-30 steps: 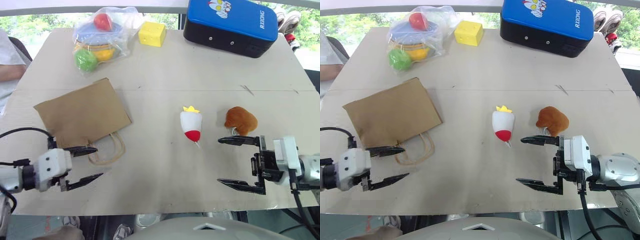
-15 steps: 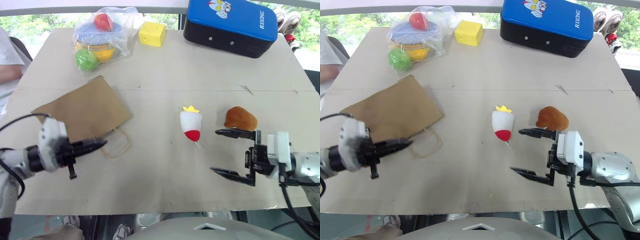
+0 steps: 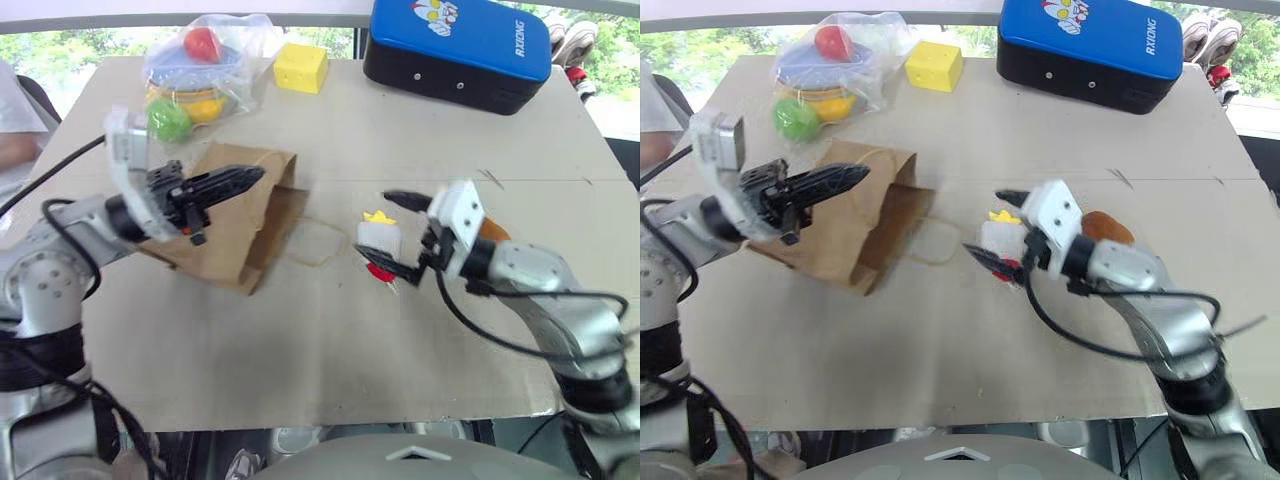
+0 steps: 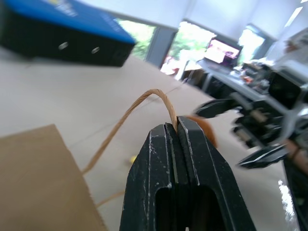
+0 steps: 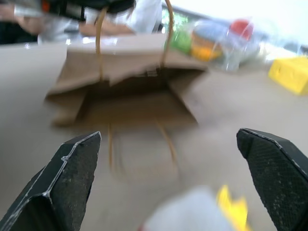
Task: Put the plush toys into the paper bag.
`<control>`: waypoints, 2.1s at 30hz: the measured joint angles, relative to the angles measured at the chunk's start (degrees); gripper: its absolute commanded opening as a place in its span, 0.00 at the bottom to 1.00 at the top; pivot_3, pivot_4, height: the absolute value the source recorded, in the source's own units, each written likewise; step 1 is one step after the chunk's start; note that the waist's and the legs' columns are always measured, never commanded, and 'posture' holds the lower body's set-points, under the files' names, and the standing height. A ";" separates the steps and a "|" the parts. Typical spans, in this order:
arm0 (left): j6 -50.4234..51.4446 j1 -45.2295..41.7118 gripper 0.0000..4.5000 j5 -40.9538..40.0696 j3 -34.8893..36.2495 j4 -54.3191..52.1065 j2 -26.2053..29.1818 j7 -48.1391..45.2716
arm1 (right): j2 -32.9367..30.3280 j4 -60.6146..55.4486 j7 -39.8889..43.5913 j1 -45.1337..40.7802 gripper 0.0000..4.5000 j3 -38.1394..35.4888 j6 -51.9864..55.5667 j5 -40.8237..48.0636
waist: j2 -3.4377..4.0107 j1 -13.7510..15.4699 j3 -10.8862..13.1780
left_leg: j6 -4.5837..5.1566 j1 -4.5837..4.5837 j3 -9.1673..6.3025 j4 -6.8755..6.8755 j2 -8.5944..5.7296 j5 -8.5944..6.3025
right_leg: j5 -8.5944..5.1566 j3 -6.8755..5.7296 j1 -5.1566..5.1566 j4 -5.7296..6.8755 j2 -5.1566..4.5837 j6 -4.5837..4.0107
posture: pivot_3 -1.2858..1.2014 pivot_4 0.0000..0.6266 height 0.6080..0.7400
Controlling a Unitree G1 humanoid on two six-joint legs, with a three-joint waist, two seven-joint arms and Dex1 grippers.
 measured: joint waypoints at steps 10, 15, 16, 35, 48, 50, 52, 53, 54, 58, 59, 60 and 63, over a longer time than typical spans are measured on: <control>1.09 -10.96 0.00 1.17 -5.15 4.51 -7.38 1.93 | 9.66 31.94 6.30 -16.75 0.01 12.72 -5.18 -10.15 | 0.01 -0.20 0.01 | 0.00 -0.05 -0.02 0.02 -0.01 0.00 | 0.00 0.01 -0.01 -0.01 0.02 -0.01 | 0.52 0.24 1.00; 1.17 -10.70 0.00 1.19 -5.10 3.81 -9.58 4.47 | 14.22 40.05 8.18 -18.34 0.01 14.64 -9.76 -13.67 | 0.01 -0.19 0.01 | 0.00 -0.07 -0.05 0.02 0.00 0.00 | 0.01 -0.01 -0.02 0.01 0.01 -0.01 | 0.52 0.24 1.00; 1.17 -10.03 0.00 1.14 -4.47 3.01 -9.98 5.59 | 16.10 43.12 9.12 -18.75 0.01 14.90 -12.75 -14.44 | -0.01 -0.34 -0.01 | 0.00 -0.01 -0.02 0.02 0.00 0.00 | 0.01 0.02 0.00 0.01 0.01 0.00 | 0.52 0.24 1.00; 2.24 -1.62 0.00 -5.59 1.83 -4.86 -12.69 19.41 | 29.30 75.25 7.08 -23.04 0.01 9.98 -37.33 -21.78 | -0.01 -1.14 -0.01 | -0.02 0.01 -0.15 0.04 -0.03 0.01 | 0.06 -0.10 0.10 0.06 -0.09 0.02 | 0.52 0.24 1.00; 3.65 -0.55 0.00 -6.81 1.87 -2.67 -9.38 13.15 | 29.50 67.12 2.18 -22.73 0.01 -3.25 -13.01 -6.65 | 0.01 -1.24 0.01 | -0.02 0.00 -0.15 0.01 -0.02 0.01 | 0.05 -0.11 0.09 0.04 -0.08 0.01 | 0.52 0.24 1.00; 3.97 -1.08 0.00 -7.90 1.88 -2.33 -9.83 13.80 | 29.54 67.30 0.53 -22.89 0.01 -3.35 -12.02 -5.99 | 0.01 -1.24 0.01 | -0.02 -0.01 -0.16 0.00 -0.02 0.01 | 0.05 -0.11 0.08 0.03 -0.08 0.01 | 0.52 0.24 1.00; 4.46 -1.38 0.00 -9.48 1.93 -2.40 -10.32 15.02 | 29.59 68.42 -1.56 -23.46 0.01 -3.92 -11.65 -4.86 | 0.01 -1.25 0.01 | -0.02 -0.01 -0.15 0.00 -0.02 0.00 | 0.05 -0.10 0.09 0.02 -0.08 0.01 | 0.52 0.24 1.00; 4.61 -1.37 0.00 -9.92 1.93 -2.42 -10.46 15.41 | 29.61 68.59 -2.04 -23.63 0.01 -4.05 -11.62 -4.57 | 0.01 -1.24 0.01 | -0.02 -0.01 -0.15 0.00 -0.02 0.00 | 0.05 -0.10 0.09 0.02 -0.08 0.01 | 0.52 0.24 1.00; 4.82 -1.33 0.00 -10.58 1.93 -2.50 -10.70 16.32 | 29.63 68.95 -2.62 -23.92 0.01 -4.12 -11.58 -3.74 | 0.01 -1.24 0.01 | -0.02 -0.01 -0.15 0.00 -0.02 0.00 | 0.05 -0.10 0.09 0.02 -0.08 0.01 | 0.52 0.24 1.00; 5.05 0.47 0.00 -12.40 2.24 -4.11 -10.70 17.83 | 29.64 67.98 -3.14 -23.97 0.01 -5.84 -8.85 0.78 | 0.01 -1.32 0.01 | -0.01 -0.02 -0.15 -0.03 -0.01 0.00 | 0.05 -0.09 0.08 0.01 -0.09 0.01 | 0.52 0.24 1.00; 5.12 0.78 0.00 -12.59 2.27 -4.16 -10.70 18.10 | 29.64 67.65 -3.23 -23.97 0.01 -5.99 -8.30 1.55 | 0.02 -1.32 0.01 | -0.01 -0.02 -0.15 -0.04 -0.01 0.00 | 0.05 -0.10 0.08 0.00 -0.08 0.01 | 0.52 0.24 1.00; 5.35 1.16 0.00 -13.21 2.42 -4.16 -10.69 18.61 | 29.64 67.21 -3.38 -23.98 0.01 -5.98 -7.44 2.19 | 0.02 -1.33 0.02 | -0.01 -0.01 -0.15 -0.04 -0.01 0.00 | 0.05 -0.10 0.07 0.01 -0.08 0.00 | 0.52 0.24 1.00; 5.69 1.82 0.00 -14.76 2.62 -4.71 -10.69 19.63 | 29.63 65.35 -3.66 -24.14 0.01 -5.96 -4.86 3.85 | 0.03 -1.35 0.02 | -0.01 -0.03 -0.14 -0.05 -0.01 0.00 | 0.05 -0.09 0.05 -0.01 -0.07 0.00 | 0.52 0.24 1.00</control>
